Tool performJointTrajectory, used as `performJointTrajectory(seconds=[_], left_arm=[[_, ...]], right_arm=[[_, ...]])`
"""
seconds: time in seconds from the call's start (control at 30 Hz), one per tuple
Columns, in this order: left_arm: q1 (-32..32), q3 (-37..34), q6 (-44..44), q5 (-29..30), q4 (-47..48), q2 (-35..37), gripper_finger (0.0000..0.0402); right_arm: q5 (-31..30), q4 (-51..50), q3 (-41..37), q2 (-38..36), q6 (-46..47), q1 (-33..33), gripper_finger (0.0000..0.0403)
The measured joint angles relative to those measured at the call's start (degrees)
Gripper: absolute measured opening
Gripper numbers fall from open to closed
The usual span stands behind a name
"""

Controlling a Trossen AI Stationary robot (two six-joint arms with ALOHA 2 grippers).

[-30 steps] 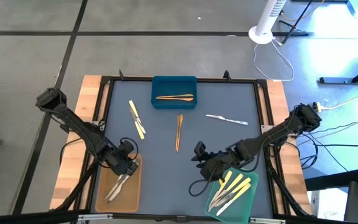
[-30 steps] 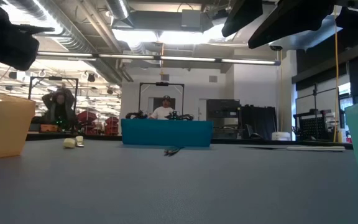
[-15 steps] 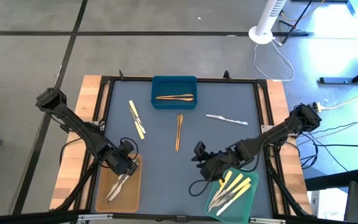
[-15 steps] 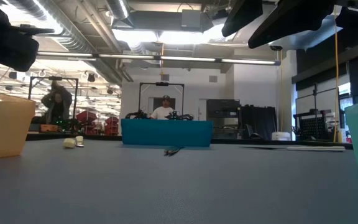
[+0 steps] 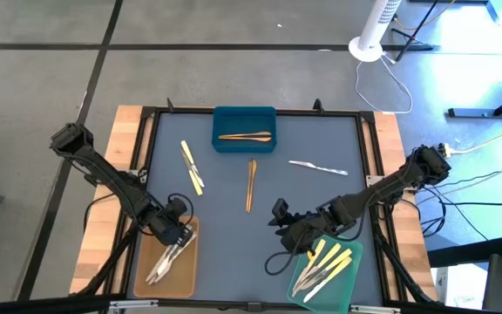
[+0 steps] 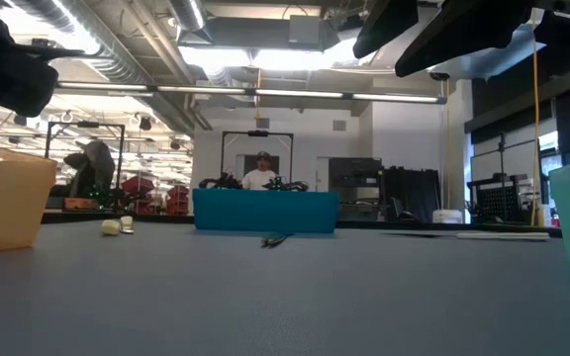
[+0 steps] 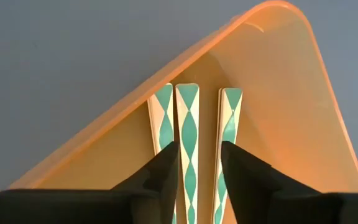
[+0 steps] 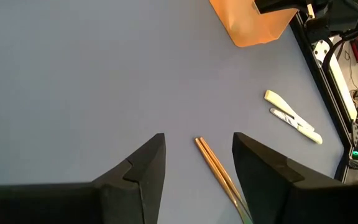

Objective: Sort silverware by color (type)
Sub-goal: Put the yellow knife into the green bin

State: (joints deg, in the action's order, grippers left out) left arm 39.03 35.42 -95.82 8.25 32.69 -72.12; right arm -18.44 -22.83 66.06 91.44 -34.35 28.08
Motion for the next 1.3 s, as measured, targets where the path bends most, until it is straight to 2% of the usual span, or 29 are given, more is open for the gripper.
performJointTrajectory(seconds=[0.47,0.7,0.87,1.3], left_arm=[[0.0,0.0,-1.3,-0.9,0.0,0.0,0.0177],[0.0,0.0,-1.3,-0.9,0.0,0.0,0.0179],[0.0,0.0,-2.9,-3.6,-0.9,0.0,0.0178],[0.0,0.0,-3.0,-4.1,-8.5,0.3,0.0177]], right_arm=[[0.0,0.0,0.0,0.0,0.0,0.0,0.0177],[-0.3,0.0,0.0,0.0,0.0,0.0,0.0177],[-2.9,0.0,0.0,0.0,0.0,0.0,0.0177],[-3.6,0.0,0.0,0.0,0.0,0.0,0.0177]])
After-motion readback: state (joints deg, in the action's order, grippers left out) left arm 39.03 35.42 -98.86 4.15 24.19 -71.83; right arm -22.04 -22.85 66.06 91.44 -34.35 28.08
